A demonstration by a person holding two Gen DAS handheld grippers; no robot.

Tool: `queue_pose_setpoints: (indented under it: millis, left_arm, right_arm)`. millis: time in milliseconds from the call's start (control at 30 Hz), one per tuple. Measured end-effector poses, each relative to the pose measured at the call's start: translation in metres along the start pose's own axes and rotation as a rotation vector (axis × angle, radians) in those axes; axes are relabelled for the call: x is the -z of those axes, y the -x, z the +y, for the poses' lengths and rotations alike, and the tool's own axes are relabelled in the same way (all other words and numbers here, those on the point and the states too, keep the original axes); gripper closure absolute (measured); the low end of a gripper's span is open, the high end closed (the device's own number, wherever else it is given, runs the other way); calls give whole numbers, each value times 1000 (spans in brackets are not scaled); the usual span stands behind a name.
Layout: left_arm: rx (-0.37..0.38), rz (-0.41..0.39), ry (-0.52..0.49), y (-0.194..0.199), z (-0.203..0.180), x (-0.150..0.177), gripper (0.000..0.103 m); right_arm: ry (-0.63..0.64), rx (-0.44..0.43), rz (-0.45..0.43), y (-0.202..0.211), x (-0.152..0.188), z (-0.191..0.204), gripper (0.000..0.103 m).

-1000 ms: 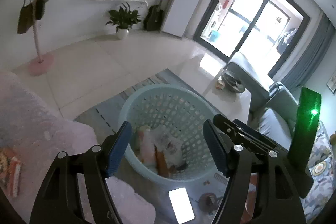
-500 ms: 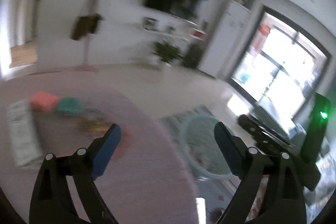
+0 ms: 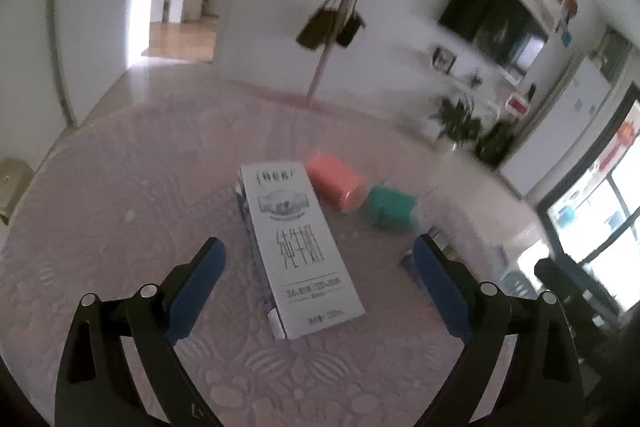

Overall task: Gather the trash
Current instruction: 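Grasp the white milk carton with left while right grasps the green packet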

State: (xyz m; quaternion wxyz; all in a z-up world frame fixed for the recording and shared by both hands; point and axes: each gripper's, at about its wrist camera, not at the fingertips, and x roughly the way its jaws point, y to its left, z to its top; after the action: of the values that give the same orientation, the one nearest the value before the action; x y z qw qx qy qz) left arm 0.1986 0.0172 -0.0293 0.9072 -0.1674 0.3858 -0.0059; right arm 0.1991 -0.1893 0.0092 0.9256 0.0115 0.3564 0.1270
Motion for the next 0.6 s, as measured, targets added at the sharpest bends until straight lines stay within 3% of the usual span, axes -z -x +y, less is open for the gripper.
queue_pose_setpoints:
  millis: [67, 333, 400, 500, 600]
  left_arm:
    - [-41, 30, -22, -18, -4, 2, 11]
    - [-54, 119, 1, -55, 9, -3, 13]
    - [-68, 121, -11, -58, 12, -4, 17]
    - [-85, 137, -31, -65, 14, -5, 35]
    - [-67, 143, -33, -65, 17, -6, 39]
  right_arm:
    - [-1, -18, 32, -15, -8, 3, 23]
    - [-42, -99, 179, -78, -34, 3, 23]
    - [-52, -118, 209, -90, -34, 6, 23]
    - [-64, -145, 234, -103, -37, 10, 23]
    - [-71, -157, 253, -114, -40, 16, 23]
